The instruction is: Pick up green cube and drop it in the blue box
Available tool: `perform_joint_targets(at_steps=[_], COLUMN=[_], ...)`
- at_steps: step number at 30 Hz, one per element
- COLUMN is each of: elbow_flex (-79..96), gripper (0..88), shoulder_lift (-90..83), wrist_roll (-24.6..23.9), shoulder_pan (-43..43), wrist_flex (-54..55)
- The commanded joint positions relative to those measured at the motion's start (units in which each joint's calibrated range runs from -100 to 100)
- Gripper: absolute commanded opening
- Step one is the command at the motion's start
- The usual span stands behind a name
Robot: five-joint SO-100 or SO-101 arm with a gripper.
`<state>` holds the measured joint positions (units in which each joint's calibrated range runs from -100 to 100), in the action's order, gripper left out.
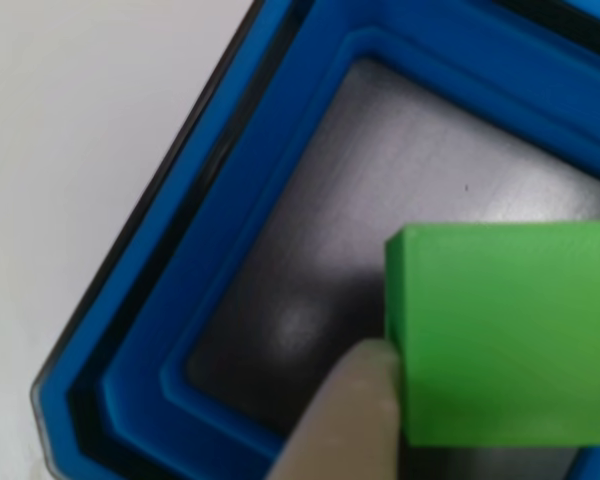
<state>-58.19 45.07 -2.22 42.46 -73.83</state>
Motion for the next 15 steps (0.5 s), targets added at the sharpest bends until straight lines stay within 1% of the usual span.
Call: perform_joint_targets(at_steps=[1, 4, 6, 15], elbow_flex=[-3.1, -3.1, -3.1, -3.1], gripper=[0.8, 1.2, 2.9, 22.7], shoulder_lift=[-1.2, -1.2, -1.3, -1.4], wrist_roll=[-0.1, -0.1, -0.1, -0.2], shoulder_pan=[0.5, 0.5, 0.5, 0.5], wrist_flex=[1.2, 1.2, 1.1, 1.2])
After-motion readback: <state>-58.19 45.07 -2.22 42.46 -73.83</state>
